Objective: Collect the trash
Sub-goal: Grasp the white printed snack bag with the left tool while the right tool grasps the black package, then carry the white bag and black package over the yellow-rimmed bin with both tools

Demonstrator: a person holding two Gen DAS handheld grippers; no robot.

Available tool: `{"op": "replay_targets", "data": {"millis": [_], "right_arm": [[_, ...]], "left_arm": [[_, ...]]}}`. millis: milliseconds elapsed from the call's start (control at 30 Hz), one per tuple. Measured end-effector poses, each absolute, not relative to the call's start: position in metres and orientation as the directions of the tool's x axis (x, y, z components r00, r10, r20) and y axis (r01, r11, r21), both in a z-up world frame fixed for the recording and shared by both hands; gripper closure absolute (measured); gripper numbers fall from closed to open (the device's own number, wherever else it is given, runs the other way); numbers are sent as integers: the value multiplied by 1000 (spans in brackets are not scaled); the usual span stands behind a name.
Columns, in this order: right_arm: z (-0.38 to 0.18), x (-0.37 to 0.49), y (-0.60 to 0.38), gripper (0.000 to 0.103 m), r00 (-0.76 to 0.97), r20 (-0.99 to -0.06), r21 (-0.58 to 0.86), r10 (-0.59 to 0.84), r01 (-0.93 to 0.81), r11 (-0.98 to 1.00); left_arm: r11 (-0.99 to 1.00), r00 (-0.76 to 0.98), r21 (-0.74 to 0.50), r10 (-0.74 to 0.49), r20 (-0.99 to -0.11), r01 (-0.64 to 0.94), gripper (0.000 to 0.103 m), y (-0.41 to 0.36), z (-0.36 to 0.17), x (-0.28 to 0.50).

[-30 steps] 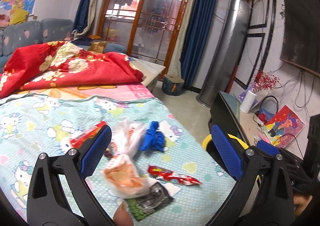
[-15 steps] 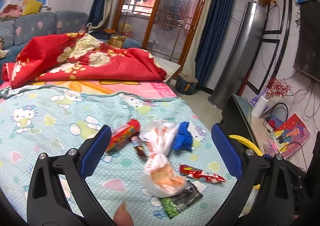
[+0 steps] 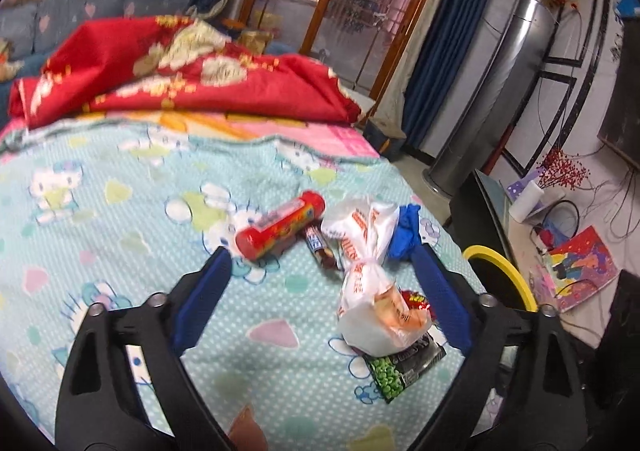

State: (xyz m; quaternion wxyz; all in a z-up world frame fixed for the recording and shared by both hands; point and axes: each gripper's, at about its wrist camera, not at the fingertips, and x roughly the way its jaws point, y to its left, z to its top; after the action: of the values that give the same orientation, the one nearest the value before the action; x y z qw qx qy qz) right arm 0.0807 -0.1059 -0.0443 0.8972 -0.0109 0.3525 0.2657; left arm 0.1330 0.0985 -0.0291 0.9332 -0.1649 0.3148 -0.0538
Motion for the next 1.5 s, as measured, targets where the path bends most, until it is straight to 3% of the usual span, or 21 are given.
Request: {"op": "replay_targets", "data": {"millis": [300,467,600,667,800,1000,1500], "right_arm": [[-71,100,-91,40,537,-702,197,467,-485,852],[-92,112,-89,53,451,-737,290,504,-462,838],[-93,108,-90,65,448,-726,298,522,-480,825],[-93,105,-91,69,445,-723,303,529,-483,821],[-91,102,-96,75,444,-712,319,543,-484,815],[-84,90,-105,79,453,-700,314,552,-499,808],[-63,74,-111,85,479,-662,303,577,-532,790]], "left_arm": [[910,727,-411,-313,-611,46,34,82,-53,145],[908,693,-416,-335,-639,56,35,72,-66,151],[895,669,-443,-364,-648,57,42,69,-75,155],[886,664,-461,-378,-645,57,47,69,-77,157],[881,655,-469,-389,-648,60,68,68,-78,158],[890,659,-451,-381,-649,71,80,65,-72,155],[902,771,-415,-345,-535,115,81,77,-13,137]]}}
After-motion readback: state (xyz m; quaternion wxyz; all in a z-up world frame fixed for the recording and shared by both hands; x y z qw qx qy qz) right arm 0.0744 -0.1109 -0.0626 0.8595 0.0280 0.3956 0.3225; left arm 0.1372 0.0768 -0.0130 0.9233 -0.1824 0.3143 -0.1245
